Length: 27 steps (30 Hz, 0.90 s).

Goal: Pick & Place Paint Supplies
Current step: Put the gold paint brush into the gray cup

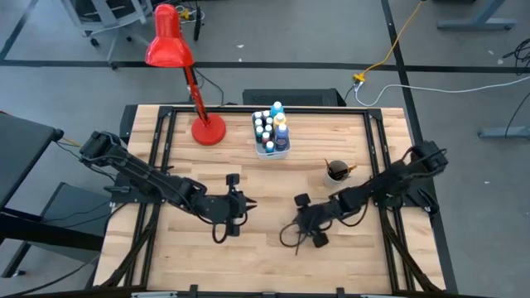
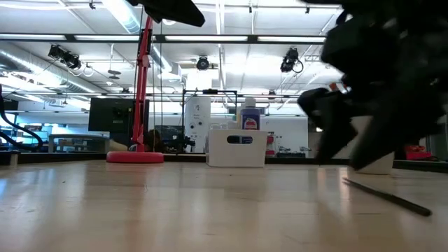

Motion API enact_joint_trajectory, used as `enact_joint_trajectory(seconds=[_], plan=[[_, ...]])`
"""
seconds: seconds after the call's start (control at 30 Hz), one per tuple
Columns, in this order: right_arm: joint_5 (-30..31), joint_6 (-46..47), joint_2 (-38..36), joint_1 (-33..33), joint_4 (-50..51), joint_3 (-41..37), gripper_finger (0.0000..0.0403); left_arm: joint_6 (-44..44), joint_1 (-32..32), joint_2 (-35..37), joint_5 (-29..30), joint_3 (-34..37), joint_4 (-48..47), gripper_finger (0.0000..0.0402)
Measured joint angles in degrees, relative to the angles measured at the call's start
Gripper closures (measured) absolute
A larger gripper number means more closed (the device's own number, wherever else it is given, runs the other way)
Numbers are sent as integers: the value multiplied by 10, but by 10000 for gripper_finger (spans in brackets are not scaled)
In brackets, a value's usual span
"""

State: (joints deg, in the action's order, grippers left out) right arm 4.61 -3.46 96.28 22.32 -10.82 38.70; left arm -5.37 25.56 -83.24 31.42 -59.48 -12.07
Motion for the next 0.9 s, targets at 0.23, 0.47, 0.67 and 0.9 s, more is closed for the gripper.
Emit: enact_joint_trajectory(seconds=[0.23, 0.47, 0.67, 0.9], plan=[[-57, 6, -72, 48, 96, 1, 205, 3, -9, 0, 0, 0, 10, 349], [-16, -91, 0, 81, 28, -25, 222, 13, -16, 0, 0, 0, 27, 349], [-54, -64, 56, 70, -94, -48, 285, 13, -16, 0, 0, 0, 26, 349], [-83, -106, 69, 53, -229, -88, 388, 13, -16, 0, 0, 0, 26, 349]])
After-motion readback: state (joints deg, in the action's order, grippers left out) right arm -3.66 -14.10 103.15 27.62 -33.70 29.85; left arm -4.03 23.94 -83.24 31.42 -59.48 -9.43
